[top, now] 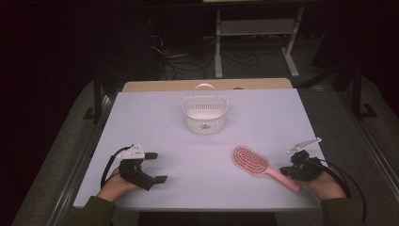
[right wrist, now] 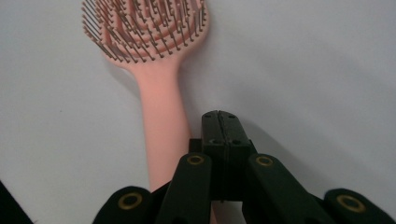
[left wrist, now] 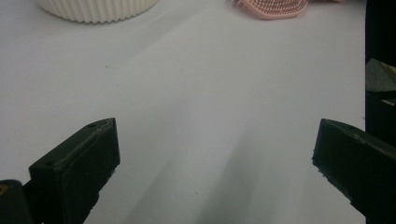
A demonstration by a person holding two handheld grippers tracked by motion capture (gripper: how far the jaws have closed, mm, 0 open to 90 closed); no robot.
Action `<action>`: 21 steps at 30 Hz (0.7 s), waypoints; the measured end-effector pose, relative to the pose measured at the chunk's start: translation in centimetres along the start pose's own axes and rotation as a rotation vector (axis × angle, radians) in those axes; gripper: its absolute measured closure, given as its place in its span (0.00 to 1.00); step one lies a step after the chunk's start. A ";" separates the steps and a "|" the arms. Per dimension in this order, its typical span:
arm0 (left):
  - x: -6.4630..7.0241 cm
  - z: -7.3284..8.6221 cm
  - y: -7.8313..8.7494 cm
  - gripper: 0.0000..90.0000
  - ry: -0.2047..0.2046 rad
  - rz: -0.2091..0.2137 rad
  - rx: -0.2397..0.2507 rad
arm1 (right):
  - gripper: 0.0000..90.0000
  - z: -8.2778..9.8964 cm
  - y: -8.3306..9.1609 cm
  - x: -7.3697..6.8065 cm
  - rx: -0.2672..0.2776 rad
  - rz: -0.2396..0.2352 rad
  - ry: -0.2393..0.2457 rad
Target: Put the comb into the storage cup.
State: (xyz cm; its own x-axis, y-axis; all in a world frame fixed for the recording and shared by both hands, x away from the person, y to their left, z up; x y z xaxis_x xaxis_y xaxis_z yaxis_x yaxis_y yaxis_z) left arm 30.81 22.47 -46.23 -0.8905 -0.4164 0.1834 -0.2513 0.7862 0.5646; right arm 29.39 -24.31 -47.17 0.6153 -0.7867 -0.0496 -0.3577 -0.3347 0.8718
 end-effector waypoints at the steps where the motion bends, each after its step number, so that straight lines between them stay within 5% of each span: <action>1: 0.0 0.0 0.0 0.00 0.000 0.000 0.000 | 0.99 0.1 0.1 -0.2 0.000 -0.006 0.002; 10: 0.0 0.0 0.0 0.00 0.000 0.002 0.000 | 0.99 0.0 0.2 -0.5 0.018 -0.005 0.003; 21: 0.0 0.0 0.0 0.00 -0.001 0.005 -0.002 | 0.53 -2.7 1.7 -2.2 0.235 -0.078 0.004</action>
State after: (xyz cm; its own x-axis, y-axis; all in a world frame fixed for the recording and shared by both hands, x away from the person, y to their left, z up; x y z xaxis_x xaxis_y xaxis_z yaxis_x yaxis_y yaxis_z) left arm 30.80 22.45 -46.25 -0.8922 -0.4118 0.1854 -0.2458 0.7873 0.5654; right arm 29.34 -21.70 -44.27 0.6499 -0.7520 -0.1102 -0.4625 -0.5063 0.7279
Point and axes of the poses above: each handheld gripper's, and its own axes: y roughly backward along the jaws, z roughly out of its underside, x roughly to its right, the point moved 5 cm from there along -y, roughly forward along the jaws, and after that the axes turned 3 degrees about z, right-handed, at the moved point
